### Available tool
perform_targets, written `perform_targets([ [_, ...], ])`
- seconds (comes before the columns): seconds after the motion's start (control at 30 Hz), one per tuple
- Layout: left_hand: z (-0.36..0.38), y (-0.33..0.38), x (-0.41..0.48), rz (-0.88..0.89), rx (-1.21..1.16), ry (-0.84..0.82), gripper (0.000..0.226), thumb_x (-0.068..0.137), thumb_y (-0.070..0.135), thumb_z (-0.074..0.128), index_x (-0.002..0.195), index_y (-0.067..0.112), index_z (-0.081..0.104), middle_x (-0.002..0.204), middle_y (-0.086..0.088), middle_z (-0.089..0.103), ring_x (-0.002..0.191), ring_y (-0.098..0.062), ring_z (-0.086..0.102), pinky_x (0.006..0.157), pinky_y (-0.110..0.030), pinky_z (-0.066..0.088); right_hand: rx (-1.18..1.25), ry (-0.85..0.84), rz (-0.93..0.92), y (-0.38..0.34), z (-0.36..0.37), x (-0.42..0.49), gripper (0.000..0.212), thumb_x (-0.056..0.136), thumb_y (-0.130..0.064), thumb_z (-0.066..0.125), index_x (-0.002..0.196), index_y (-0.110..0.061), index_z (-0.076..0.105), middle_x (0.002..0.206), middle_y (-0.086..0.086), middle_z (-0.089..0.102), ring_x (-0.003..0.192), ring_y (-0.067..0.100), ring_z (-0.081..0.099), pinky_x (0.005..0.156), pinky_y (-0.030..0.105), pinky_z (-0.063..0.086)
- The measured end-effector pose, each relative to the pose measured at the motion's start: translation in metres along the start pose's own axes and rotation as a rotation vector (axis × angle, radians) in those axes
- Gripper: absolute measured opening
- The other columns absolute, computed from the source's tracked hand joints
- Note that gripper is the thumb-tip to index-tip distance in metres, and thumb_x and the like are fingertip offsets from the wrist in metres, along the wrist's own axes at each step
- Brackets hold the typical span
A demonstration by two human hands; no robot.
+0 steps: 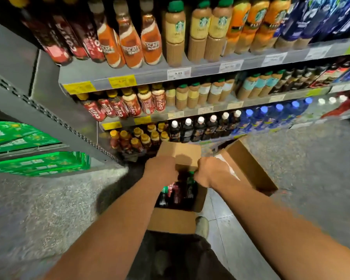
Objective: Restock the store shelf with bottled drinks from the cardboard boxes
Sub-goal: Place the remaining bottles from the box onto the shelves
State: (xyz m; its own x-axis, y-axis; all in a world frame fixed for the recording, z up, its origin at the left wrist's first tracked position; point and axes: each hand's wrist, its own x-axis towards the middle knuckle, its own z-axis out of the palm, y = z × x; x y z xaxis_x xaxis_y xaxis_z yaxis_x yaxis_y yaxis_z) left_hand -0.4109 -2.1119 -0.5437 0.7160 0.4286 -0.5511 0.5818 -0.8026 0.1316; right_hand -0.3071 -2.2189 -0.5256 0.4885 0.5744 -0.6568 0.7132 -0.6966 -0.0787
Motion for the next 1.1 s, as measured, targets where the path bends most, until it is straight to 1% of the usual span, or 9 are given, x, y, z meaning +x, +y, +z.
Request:
perform_targets([
  [0.1,0.035,-0.006,0.030,-0.027,-0.046,-0.043,0.020,0.090,0.035,0.050,0.102,0.021,0.057,0.110,-0.006,0.061,0.104,-0.028,0.056,0.094,-0.046,0.042,0.040,-0.055,0.050,0.005,0.035,0.031,0.042,0.089,-0.031,0.052,0.125,-0.009,0.053,0.123,0.012,0.059,0.111,0.032,0.058,0.080,0.035,0.049],
  [0.17,0.068,-0.012,0.052,-0.056,-0.113,-0.061,0.019,0.089,0.034,0.050,0.100,0.022,0.059,0.108,-0.002,0.062,0.099,-0.025,0.057,0.089,-0.043,0.046,0.098,-0.084,0.086,0.009,0.064,0.052,0.041,0.088,-0.030,0.053,0.123,-0.010,0.056,0.123,0.012,0.060,0.113,0.032,0.058,0.084,0.034,0.048],
  [0.27,0.128,-0.024,0.081,-0.085,-0.194,-0.103,0.017,0.088,0.035,0.053,0.096,0.022,0.060,0.096,-0.001,0.062,0.086,-0.022,0.059,0.068,-0.033,0.047,0.213,-0.149,0.134,0.014,0.117,0.084,0.028,0.084,-0.027,0.054,0.108,-0.012,0.060,0.109,0.009,0.063,0.099,0.029,0.061,0.071,0.027,0.044],
  [0.37,0.191,-0.037,0.108,-0.108,-0.251,-0.138,0.013,0.088,0.035,0.057,0.090,0.022,0.059,0.089,0.001,0.061,0.080,-0.019,0.058,0.069,-0.035,0.051,0.324,-0.171,0.191,0.012,0.175,0.116,0.005,0.083,-0.024,0.055,0.083,-0.020,0.052,0.079,-0.001,0.056,0.067,0.016,0.052,0.050,0.020,0.032],
  [0.47,0.252,-0.052,0.135,-0.154,-0.333,-0.188,0.017,0.088,0.035,0.058,0.098,0.022,0.060,0.097,0.001,0.057,0.089,-0.021,0.057,0.077,-0.040,0.052,0.395,-0.133,0.196,0.005,0.228,0.156,0.016,0.083,-0.023,0.057,0.073,-0.025,0.045,0.067,-0.009,0.045,0.058,0.009,0.043,0.044,0.020,0.025],
  [0.6,0.327,-0.073,0.170,-0.193,-0.466,-0.213,0.037,0.086,0.029,0.062,0.120,0.018,0.055,0.122,-0.004,0.048,0.109,-0.026,0.051,0.091,-0.042,0.048,0.507,-0.132,0.251,0.006,0.288,0.217,0.013,0.085,-0.023,0.058,0.094,-0.017,0.051,0.097,0.003,0.056,0.087,0.022,0.053,0.066,0.028,0.041],
  [0.77,0.387,-0.092,0.208,-0.408,-0.611,-0.241,0.050,0.086,0.023,0.064,0.132,0.012,0.047,0.136,-0.011,0.041,0.119,-0.031,0.048,0.098,-0.035,0.040,0.708,-0.166,0.544,0.012,0.345,0.273,0.063,0.088,-0.027,0.062,0.139,-0.004,0.032,0.138,0.016,0.042,0.126,0.033,0.044,0.103,0.039,0.040],
  [0.93,0.423,-0.097,0.227,-0.572,-0.733,-0.384,0.052,0.088,0.024,0.063,0.134,0.011,0.044,0.132,-0.013,0.051,0.119,-0.030,0.050,0.088,-0.030,0.040,0.826,-0.099,0.740,0.017,0.381,0.306,0.066,0.085,-0.031,0.068,0.137,-0.007,0.036,0.133,0.013,0.049,0.118,0.031,0.051,0.096,0.042,0.047],
  [1.1,0.434,-0.096,0.237,-0.659,-0.737,-0.270,0.035,0.089,0.015,0.061,0.124,0.011,0.057,0.122,-0.012,0.059,0.110,-0.029,0.056,0.083,-0.030,0.044,0.876,-0.085,0.782,0.028,0.406,0.316,0.062,0.080,-0.023,0.074,0.132,-0.008,0.042,0.129,0.013,0.054,0.114,0.032,0.055,0.092,0.042,0.050],
])
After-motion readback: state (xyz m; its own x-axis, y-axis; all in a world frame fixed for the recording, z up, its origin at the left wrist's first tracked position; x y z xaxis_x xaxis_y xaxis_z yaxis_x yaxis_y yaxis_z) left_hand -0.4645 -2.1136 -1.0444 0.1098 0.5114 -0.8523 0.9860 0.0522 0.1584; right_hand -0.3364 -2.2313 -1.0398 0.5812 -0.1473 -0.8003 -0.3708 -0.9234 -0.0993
